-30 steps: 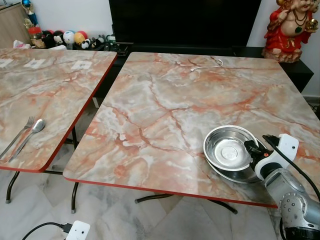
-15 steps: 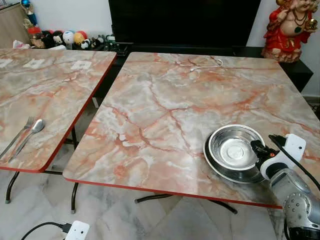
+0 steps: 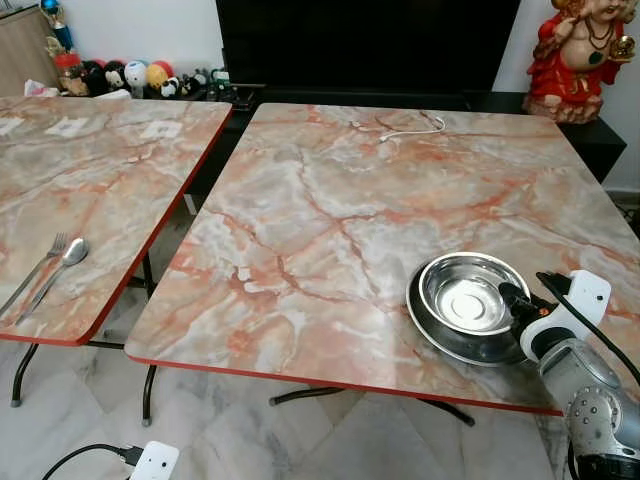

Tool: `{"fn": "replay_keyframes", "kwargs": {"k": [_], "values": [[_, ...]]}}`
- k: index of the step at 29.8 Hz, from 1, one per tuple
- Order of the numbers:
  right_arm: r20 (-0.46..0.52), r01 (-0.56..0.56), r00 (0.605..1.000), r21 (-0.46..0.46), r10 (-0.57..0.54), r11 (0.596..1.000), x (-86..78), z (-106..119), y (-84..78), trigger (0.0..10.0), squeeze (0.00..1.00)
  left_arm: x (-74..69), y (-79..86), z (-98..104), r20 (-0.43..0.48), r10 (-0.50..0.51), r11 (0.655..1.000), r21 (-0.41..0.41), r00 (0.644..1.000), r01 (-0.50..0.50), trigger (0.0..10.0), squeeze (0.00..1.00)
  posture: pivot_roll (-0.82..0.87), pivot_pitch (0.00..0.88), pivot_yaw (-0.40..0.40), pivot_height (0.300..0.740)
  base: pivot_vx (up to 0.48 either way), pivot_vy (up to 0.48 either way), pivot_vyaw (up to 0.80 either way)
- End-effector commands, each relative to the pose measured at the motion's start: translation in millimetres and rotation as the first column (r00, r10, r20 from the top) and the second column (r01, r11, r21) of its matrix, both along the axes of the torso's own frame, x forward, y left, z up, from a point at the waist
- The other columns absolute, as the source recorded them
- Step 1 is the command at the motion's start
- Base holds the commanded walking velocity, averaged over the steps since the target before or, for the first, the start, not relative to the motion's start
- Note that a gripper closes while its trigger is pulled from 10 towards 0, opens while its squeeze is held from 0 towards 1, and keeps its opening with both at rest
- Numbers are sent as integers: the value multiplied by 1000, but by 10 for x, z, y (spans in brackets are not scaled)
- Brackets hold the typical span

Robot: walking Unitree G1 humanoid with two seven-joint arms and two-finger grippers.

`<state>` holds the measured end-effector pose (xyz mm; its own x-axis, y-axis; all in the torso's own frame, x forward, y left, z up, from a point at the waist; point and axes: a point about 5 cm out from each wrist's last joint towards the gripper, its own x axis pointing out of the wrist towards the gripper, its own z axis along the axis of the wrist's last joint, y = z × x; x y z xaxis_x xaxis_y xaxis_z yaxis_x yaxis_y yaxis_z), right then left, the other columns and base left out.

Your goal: Setting the table

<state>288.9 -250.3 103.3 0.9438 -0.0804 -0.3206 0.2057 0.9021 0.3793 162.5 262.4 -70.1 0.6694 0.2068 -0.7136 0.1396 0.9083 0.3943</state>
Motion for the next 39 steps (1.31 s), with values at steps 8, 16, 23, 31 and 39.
{"fn": "replay_keyframes", "kwargs": {"k": [8, 16, 23, 31, 39], "values": [[-8, -9, 1000, -27, 9, 1000, -5, -3, -20, 10000, 408, -35, 63, 8, -5, 8, 1000, 13, 1000, -8, 10000, 0, 110, 38, -3, 740, 0, 0, 0], [-27, -14, 1000, -45, 13, 999, -60, -18, -31, 10000, 8, -41, 72, 7, -7, 13, 1000, 12, 1000, -13, 10000, 0, 101, 35, -2, 740, 0, 0, 0], [-51, -19, 999, -52, 17, 998, -182, -57, -19, 10000, 0, -27, 65, 7, -8, 22, 1000, 13, 1000, -22, 10000, 0, 102, 35, -6, 740, 0, 0, 0], [4, 65, 998, -119, -65, 991, -283, 75, -159, 10000, 0, 3, 44, 11, -6, 16, 1000, 10, 1000, -16, 10000, 0, 93, 34, -3, 740, 0, 0, 0], [103, 126, 988, -137, -112, 983, -309, 229, -168, 10000, 0, 1, 42, 11, -5, 13, 1000, 8, 1000, -13, 10000, 0, 88, 30, -2, 740, 0, 0, 0]]}}
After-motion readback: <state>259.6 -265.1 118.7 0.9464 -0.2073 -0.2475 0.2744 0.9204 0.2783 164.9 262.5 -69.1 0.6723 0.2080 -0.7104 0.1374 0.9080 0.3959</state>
